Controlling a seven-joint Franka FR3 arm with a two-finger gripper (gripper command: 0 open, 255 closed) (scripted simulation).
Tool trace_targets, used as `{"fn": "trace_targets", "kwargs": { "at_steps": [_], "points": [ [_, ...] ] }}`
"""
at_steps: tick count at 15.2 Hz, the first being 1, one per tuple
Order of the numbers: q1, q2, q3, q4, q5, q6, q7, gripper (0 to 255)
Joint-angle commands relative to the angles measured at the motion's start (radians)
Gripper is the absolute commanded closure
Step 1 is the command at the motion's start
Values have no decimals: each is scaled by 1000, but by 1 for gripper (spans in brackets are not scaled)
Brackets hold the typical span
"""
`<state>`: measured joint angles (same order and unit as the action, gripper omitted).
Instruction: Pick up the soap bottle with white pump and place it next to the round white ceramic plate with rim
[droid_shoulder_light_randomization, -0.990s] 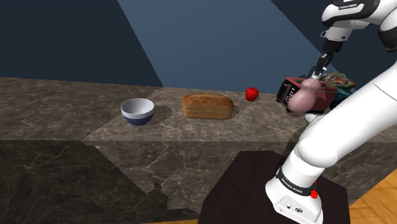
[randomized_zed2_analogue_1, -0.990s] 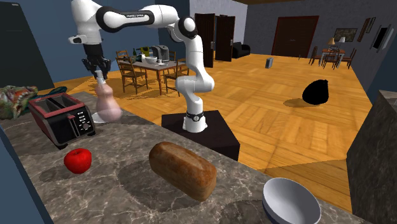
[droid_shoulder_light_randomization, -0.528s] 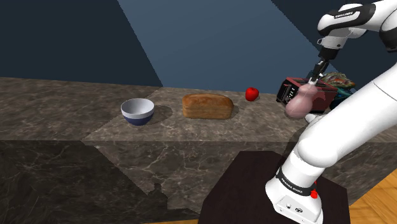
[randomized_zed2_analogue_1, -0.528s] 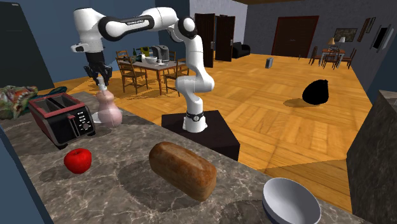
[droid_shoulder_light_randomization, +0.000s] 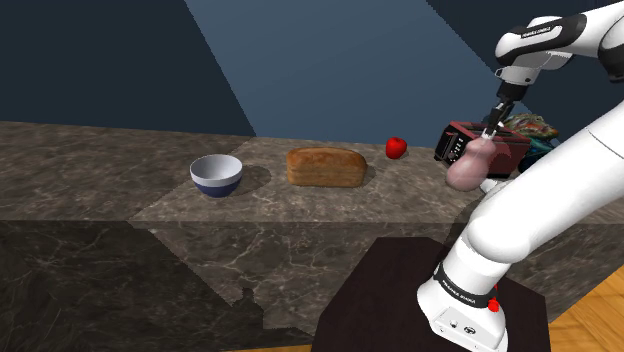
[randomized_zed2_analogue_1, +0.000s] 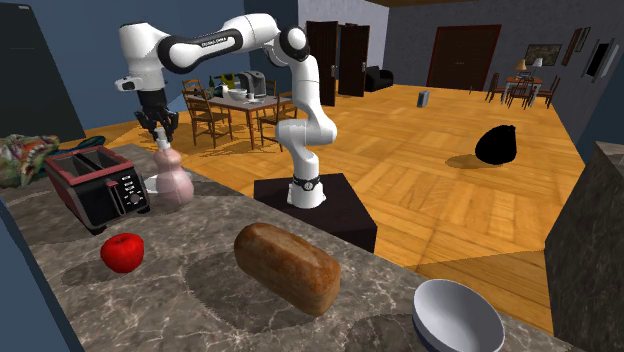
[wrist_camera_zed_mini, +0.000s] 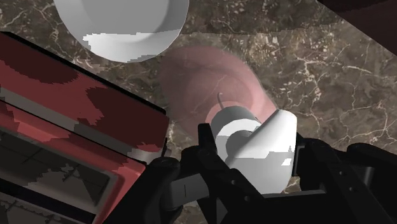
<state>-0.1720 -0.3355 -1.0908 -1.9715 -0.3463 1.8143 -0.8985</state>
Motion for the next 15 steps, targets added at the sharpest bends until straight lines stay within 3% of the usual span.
{"fn": "trace_targets", "kwargs": {
  "at_steps": [1,3,4,9,13,15],
  "points": [
    [0,0,0,0,0,1,0,255],
    [0,0,0,0,0,1,0,255],
    [0,0,0,0,0,1,0,0],
    [0,0,0,0,0,1,0,0],
    [5,2,31,122,15,-123,-9,0],
    [5,2,31,122,15,-123,-9,0]
  ]
}}
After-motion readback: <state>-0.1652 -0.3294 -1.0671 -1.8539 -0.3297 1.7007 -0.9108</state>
